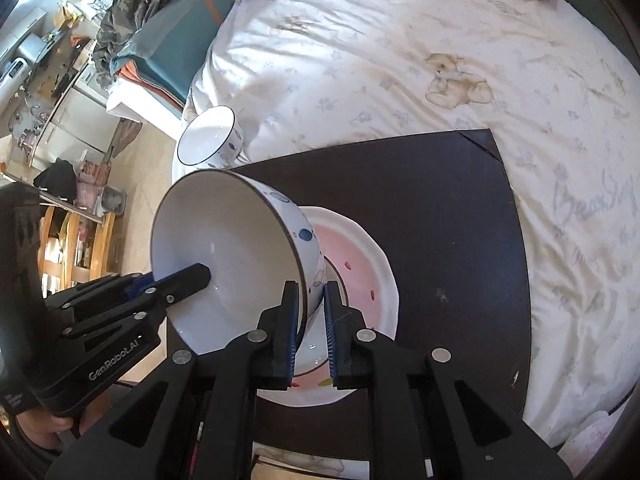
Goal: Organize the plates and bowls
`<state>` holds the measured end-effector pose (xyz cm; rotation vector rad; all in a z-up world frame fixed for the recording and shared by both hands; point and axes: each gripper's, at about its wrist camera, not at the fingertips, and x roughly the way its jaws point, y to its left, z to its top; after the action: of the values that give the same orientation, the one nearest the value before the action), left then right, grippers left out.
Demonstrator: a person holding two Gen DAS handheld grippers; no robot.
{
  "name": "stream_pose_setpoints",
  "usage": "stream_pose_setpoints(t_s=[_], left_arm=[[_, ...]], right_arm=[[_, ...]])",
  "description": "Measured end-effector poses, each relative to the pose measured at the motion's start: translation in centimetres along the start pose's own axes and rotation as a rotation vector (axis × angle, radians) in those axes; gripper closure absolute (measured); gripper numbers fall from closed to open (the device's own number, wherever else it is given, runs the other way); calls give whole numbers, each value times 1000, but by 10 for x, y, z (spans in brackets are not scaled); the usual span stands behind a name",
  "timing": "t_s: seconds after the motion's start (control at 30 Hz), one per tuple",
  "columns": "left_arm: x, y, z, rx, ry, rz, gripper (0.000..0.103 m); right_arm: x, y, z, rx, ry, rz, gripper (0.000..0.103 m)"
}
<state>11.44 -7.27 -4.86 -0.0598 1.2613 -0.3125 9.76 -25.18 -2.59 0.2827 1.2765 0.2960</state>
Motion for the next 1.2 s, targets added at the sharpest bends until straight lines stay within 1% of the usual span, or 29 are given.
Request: stream_pose_setpoints(t_s=[0.07,0.1,0.27,0.43,0.57,0.6,0.87,0.97,1.07,1.1,1.13,1.2], left_arm=[[1,-1,-2,4,-1,17,95],[4,0,-3,-1,9,28,95],[20,1,-12,12,81,61,95],[28,-2,-17,47,117,66,95],[28,-5,-16,51,110,73,95],[28,-5,-16,45,112,75,95],[26,0,-16,31,112,53,94],[24,3,-15,20,107,51,93],[20,6,-13,3,89,47,93],[19,6,-12,2,83,38,95],[19,6,-11,4,78,20,95],[20,2,-11,24,75,38,95]], right_arm=[[3,-4,-1,9,7,8,88],[9,-6,-1,19,29,12,88],[27,-6,-8,18,106,0,88],[40,-6,-17,3,174,-23,87],[49,-9,-20,13,216,-35,87],[49,-9,-20,17,217,-34,84],[44,-15,-21,32,233,-19,84],[34,-21,-18,58,204,-4,84],[26,-28,-15,78,160,14,84],[26,-29,-14,72,153,21,84],[26,-27,-14,60,150,30,84],[26,-27,-14,63,145,61,84]])
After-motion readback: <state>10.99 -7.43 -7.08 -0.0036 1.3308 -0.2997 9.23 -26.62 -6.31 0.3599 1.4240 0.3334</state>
